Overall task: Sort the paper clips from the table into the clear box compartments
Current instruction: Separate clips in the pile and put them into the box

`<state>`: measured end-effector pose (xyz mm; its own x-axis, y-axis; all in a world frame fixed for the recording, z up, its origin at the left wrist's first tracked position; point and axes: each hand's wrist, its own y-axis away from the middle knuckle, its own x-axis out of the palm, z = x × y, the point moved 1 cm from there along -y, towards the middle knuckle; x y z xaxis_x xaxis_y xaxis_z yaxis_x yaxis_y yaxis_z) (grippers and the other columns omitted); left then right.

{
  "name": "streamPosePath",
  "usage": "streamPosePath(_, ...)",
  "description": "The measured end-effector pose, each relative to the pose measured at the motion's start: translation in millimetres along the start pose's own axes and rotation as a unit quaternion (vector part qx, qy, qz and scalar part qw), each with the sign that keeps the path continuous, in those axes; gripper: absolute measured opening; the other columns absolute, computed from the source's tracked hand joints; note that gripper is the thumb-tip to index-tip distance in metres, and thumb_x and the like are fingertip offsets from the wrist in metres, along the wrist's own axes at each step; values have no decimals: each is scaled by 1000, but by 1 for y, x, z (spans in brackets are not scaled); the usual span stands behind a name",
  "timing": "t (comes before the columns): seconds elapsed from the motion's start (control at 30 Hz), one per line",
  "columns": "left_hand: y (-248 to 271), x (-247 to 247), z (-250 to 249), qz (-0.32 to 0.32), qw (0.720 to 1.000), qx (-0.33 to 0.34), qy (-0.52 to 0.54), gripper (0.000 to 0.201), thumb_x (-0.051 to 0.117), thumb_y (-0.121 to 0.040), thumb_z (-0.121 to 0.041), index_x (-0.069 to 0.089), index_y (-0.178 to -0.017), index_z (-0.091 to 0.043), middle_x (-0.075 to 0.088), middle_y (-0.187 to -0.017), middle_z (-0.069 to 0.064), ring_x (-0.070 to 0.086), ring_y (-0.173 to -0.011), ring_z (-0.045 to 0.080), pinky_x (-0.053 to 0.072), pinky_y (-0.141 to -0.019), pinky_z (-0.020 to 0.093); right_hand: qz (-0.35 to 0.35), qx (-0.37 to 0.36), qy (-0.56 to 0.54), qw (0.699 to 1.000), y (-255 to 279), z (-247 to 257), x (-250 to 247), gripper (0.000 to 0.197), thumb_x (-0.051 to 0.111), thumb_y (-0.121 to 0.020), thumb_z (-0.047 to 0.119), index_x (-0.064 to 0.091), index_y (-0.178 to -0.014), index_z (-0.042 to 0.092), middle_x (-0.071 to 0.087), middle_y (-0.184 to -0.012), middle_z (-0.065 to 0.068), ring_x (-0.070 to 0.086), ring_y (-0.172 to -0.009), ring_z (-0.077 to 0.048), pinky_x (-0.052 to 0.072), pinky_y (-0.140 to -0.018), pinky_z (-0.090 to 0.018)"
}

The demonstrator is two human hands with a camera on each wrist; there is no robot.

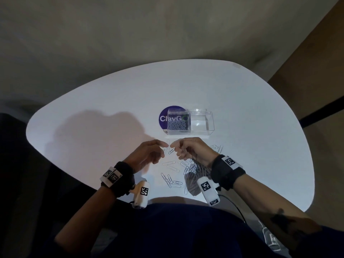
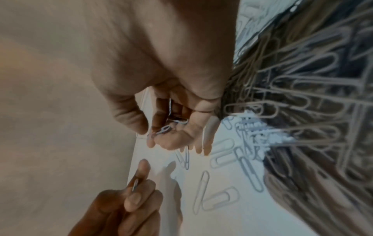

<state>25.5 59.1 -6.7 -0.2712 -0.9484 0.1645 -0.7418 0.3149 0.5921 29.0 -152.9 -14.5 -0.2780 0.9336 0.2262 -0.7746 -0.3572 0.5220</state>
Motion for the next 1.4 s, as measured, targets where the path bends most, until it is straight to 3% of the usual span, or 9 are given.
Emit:
streamPosePath(0.17,3,2,0,5,999,-31,-23,22,53,-83,-23,54,-65,-12,43,-59,2,30,-52,15,21,-48,24,-65,-52,247,965,-15,4,14,18,80,-70,26,64,-60,24,68,-79,-14,57,-62,-13,49,-60,-31)
streamPosePath(0.27,5,6,-1,-2,989,3,-149,33,62,-89,-20,47,-61,-13,31,-54,-5,22,-48,14,18,-47,24,-85,-105,486,864,-21,3,19,15,79,-76,25,73,-90,27,70,-89,4,59,-77,-11,49,-77,-29)
streamPosePath(0.37,11,6,-4,21,921,68,-382,14,75,-80,-24,66,-78,-14,51,-53,-8,48,-51,5,40,-56,20,-71,-134,591,792,-19,5,24,17,74,-82,26,74,-99,25,69,-99,3,61,-92,-17,49,-82,-32)
streamPosePath(0.5,18,4,3,77,812,122,-565,19,78,-76,-30,70,-93,-26,42,-53,-10,44,-53,2,33,-60,18,-67,-138,605,781,-18,9,25,9,67,-85,17,72,-78,18,66,-87,3,61,-82,-20,50,-73,-34)
streamPosePath(0.7,19,6,19,71,743,139,-651,20,74,-72,-40,68,-88,-30,58,-74,-10,48,-69,8,29,-61,24,-34,-89,565,820,-19,7,22,21,67,-83,27,56,-70,15,60,-82,3,56,-77,-17,47,-70,-35)
streamPosePath(0.9,16,3,25,84,767,121,-624,10,70,-77,-32,66,-79,-23,61,-79,-10,51,-73,7,33,-64,18,-97,-51,231,967,-3,13,2,19,68,-85,8,54,-73,13,66,-78,-5,60,-68,-20,50,-62,-29)
streamPosePath(1.1,12,8,31,83,761,125,-632,5,61,-83,-22,59,-80,-25,58,-84,-13,51,-74,9,38,-69,25,-34,2,89,995,16,13,-4,19,62,-86,14,67,-84,-4,54,-69,-11,45,-54,-15,35,-49,-25)
streamPosePath(1.23,10,10,31,41,769,143,-622,14,53,-79,-8,54,-81,-21,60,-85,-8,54,-74,17,44,-67,31,-14,-53,217,975,26,12,7,26,71,-86,13,55,-68,2,49,-58,3,41,-46,-4,35,-51,-18)
streamPosePath(1.4,6,1,28,13,814,162,-558,12,58,-83,-9,55,-84,-21,55,-82,-11,50,-73,4,38,-68,24,108,-142,535,825,29,-5,24,15,71,-80,9,69,-85,23,68,-98,9,58,-83,-5,51,-79,-31)
